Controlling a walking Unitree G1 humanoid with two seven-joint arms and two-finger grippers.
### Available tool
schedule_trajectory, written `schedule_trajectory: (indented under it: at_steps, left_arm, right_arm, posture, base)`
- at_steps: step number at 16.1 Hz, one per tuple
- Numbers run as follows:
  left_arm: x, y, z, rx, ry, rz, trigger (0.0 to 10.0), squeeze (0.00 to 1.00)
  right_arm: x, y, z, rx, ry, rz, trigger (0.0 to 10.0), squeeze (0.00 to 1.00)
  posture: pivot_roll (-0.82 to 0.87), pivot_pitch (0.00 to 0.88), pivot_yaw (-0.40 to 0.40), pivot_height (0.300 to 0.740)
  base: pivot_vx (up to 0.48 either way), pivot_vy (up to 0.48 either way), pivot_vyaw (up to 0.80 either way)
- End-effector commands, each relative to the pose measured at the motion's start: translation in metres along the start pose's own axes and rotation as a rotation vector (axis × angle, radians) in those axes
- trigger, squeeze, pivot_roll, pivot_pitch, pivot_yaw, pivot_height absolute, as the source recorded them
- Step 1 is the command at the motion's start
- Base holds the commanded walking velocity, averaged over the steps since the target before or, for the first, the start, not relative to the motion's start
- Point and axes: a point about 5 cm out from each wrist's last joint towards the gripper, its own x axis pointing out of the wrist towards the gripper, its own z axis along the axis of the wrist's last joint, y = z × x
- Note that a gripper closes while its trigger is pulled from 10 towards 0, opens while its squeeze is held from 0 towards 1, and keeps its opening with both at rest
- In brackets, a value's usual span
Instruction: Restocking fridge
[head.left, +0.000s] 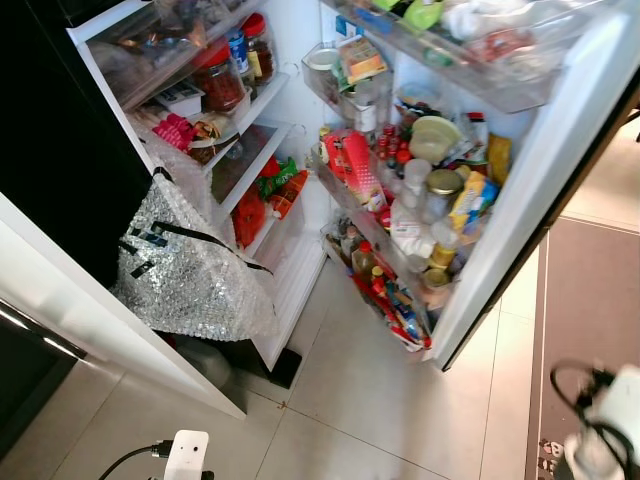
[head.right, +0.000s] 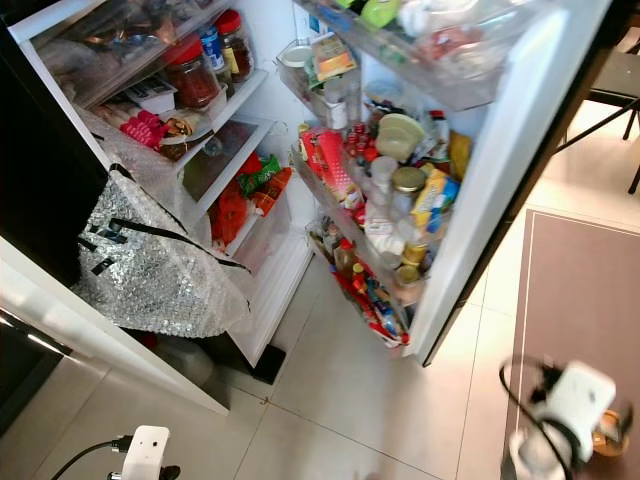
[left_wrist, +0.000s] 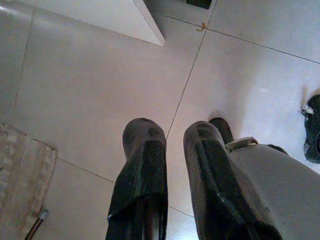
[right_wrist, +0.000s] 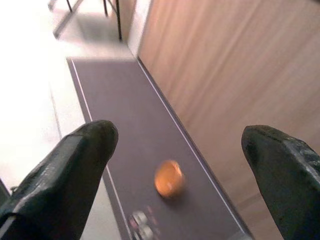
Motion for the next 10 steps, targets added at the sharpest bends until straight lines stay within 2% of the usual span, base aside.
schedule_trajectory:
  at_steps: [1, 4, 10]
  left_arm:
    - [-0.002, 0.002, -0.011, 0.021, 0.039, 0.007, 10.0, 0.00]
    - [-0.003, 0.003, -0.012, 0.019, 0.043, 0.008, 10.0, 0.00]
    - [-0.002, 0.002, -0.009, 0.020, 0.032, 0.005, 10.0, 0.00]
  right_arm:
    - [0.002, 0.006, 0.010, 0.019, -0.032, 0.019, 10.0, 0.00]
    - [0.009, 0.034, 0.040, 0.049, -0.104, 0.159, 10.0, 0.00]
    - [0.006, 0.062, 0.060, 0.039, -0.154, 0.366, 10.0, 0.00]
  posture:
    - [-0.06, 0.134, 0.082, 0.740]
    - [-0.06, 0.135, 0.084, 0.740]
    - [-0.05, 0.136, 0.084, 0.740]
  base:
    - [0.000, 0.000, 0.00]
    - [0.000, 0.000, 0.00]
    - [0.000, 0.000, 0.00]
